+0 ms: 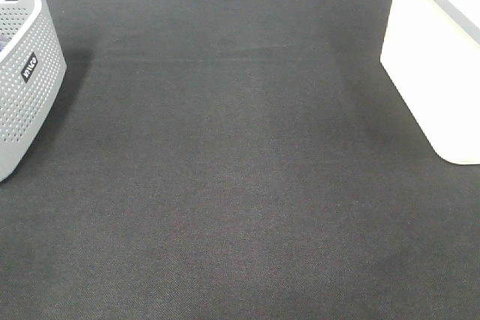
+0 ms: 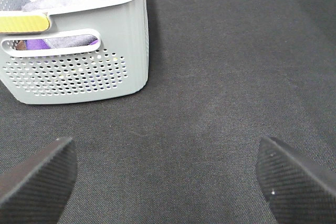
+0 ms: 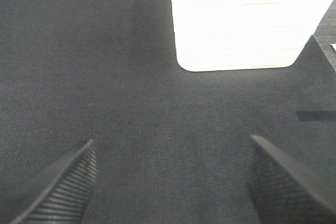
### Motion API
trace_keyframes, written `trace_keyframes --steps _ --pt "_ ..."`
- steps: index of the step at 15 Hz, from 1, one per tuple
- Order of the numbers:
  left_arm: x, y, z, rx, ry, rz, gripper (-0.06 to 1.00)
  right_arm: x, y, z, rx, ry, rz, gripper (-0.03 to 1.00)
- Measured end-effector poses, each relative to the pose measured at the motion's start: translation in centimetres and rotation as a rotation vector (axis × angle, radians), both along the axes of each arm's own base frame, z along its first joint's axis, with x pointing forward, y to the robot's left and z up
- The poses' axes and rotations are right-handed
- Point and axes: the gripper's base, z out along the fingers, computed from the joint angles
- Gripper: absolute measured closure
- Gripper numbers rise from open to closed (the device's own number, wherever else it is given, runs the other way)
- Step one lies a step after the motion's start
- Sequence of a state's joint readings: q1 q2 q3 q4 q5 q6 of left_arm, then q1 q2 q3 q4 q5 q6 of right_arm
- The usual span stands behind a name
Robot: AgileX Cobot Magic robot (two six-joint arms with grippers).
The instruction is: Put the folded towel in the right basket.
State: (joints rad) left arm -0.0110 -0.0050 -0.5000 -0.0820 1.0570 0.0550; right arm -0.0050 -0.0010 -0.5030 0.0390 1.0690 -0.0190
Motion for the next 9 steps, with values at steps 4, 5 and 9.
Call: trace_keyframes --steps 4,5,9 --pt "0.00 0.00 0.00 0.000 0.000 0.000 0.07 0.00 0.00 0.00 0.000 0.000 0.000 0.24" --pt "0.00 0.00 0.00 0.000 0.000 0.000 0.07 0.00 0.00 0.01 0.000 -0.001 0.000 0.24" --pt "0.00 0.00 0.00 0.000 0.000 0.000 0.07 0.00 0.00 0.01 0.000 -0.001 0.000 0.24"
